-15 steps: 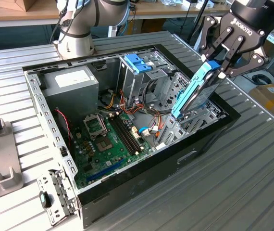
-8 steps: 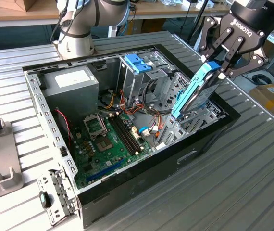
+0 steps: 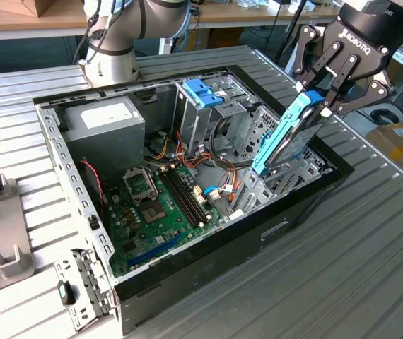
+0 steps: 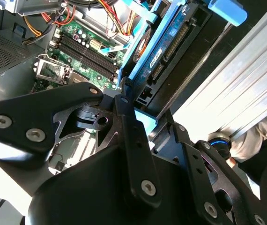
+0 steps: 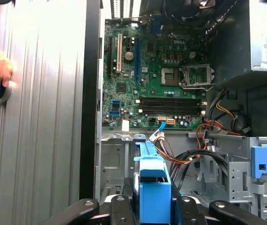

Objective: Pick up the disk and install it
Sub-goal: 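Insert the disk into the insertion slot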

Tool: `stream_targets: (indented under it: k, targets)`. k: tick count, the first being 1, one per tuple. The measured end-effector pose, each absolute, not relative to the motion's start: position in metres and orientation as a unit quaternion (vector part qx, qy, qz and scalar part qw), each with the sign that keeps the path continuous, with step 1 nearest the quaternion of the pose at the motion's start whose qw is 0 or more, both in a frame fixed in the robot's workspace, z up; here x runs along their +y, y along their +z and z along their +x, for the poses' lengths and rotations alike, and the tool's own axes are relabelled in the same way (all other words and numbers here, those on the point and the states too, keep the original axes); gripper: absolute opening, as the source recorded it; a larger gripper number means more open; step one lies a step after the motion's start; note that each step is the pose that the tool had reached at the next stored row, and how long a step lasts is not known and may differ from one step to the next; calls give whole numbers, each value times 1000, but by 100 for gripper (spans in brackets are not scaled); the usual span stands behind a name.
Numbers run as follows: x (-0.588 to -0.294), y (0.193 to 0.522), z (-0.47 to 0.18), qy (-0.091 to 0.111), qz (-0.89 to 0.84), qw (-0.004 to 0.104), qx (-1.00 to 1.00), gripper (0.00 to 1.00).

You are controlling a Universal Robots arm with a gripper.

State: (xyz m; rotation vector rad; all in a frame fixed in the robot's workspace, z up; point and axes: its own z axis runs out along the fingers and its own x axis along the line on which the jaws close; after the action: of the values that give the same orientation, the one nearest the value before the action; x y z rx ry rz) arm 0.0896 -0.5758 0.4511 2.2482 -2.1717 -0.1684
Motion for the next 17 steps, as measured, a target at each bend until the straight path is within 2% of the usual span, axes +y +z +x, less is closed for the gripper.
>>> stream_targets:
  k: [17]
  targets:
    - [-579,451,90,-53,718,6,-694,37]
